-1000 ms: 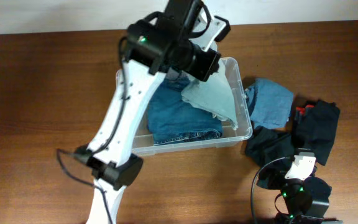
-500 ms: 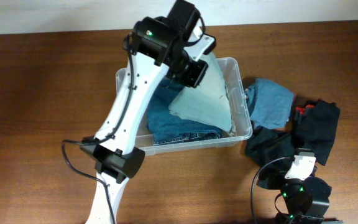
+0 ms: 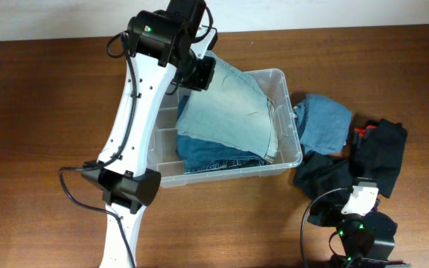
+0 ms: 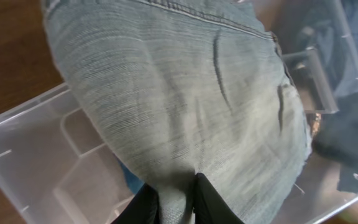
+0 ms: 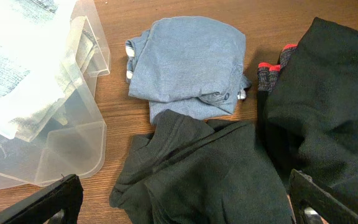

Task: Pack container
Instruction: 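Lay the light denim on top of the jeans in the bin, then press the denim flat and lift the left gripper away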

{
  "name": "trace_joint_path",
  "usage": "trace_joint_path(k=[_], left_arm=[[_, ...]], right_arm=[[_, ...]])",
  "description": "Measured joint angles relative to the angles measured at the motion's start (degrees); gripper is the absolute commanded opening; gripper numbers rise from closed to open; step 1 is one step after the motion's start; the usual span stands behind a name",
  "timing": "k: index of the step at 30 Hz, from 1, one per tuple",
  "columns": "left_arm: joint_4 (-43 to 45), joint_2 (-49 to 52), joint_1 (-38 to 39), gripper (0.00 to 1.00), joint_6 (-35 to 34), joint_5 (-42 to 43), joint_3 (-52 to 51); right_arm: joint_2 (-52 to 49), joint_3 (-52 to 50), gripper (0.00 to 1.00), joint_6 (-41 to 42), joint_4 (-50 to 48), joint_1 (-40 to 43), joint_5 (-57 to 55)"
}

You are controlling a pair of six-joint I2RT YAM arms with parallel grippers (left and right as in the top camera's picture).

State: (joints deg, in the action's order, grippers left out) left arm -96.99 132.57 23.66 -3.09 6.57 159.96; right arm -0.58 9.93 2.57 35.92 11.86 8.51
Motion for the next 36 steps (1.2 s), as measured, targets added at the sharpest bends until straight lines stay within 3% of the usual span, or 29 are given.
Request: trace_joint_path(k=[6, 7, 10, 11, 14, 16, 19, 23, 26, 30, 34, 36], left_arm=[[0.1, -8.4, 0.0, 0.21, 0.0, -5.2, -0.1], [0.2, -10.5, 0.0, 0.27, 0.0, -7.1, -0.4], [0.3, -14.7, -2.3, 0.62, -0.8, -13.2, -2.3], [0.3, -15.0, -3.4, 0.87, -0.9, -14.2, -2.6], [0.5, -15.0, -4.1, 0.87, -0.8, -14.4, -3.5], [1.3, -14.9, -3.8, 0.99, 1.4, -18.2, -4.9], [0.5, -14.5, -3.9, 0.99, 3.6, -29.4, -5.5], [0.4, -21.0, -7.5, 0.99, 4.1, -30.9, -7.6], [1.9, -28.0, -14.2, 0.99, 2.2, -20.7, -8.3], [11.1, -21.0, -12.7, 0.97, 1.7, -11.0, -18.7], [17.8, -5.5, -9.6, 0.77, 1.8, -7.3, -29.5], [19.5, -1.8, -7.7, 0.6, 2.1, -6.7, -30.5]], right_arm=[[0.0, 0.0, 0.98, 0.0, 0.0, 0.0, 0.0], [0.0, 0.0, 0.99, 0.0, 0.0, 0.0, 0.0], [0.0, 0.0, 0.98, 0.0, 0.0, 0.0, 0.0], [0.0, 0.0, 0.98, 0.0, 0.0, 0.0, 0.0], [0.0, 0.0, 0.99, 0.0, 0.0, 0.0, 0.0], [0.0, 0.0, 0.98, 0.0, 0.0, 0.0, 0.0], [0.0, 0.0, 0.99, 0.0, 0.0, 0.0, 0.0], [0.0, 0.0, 0.98, 0.0, 0.0, 0.0, 0.0], [0.0, 0.0, 0.99, 0.0, 0.0, 0.0, 0.0], [0.0, 0.0, 0.98, 0.0, 0.0, 0.0, 0.0], [0.0, 0.0, 0.98, 0.0, 0.0, 0.0, 0.0], [0.0, 0.0, 0.98, 0.0, 0.0, 0.0, 0.0]])
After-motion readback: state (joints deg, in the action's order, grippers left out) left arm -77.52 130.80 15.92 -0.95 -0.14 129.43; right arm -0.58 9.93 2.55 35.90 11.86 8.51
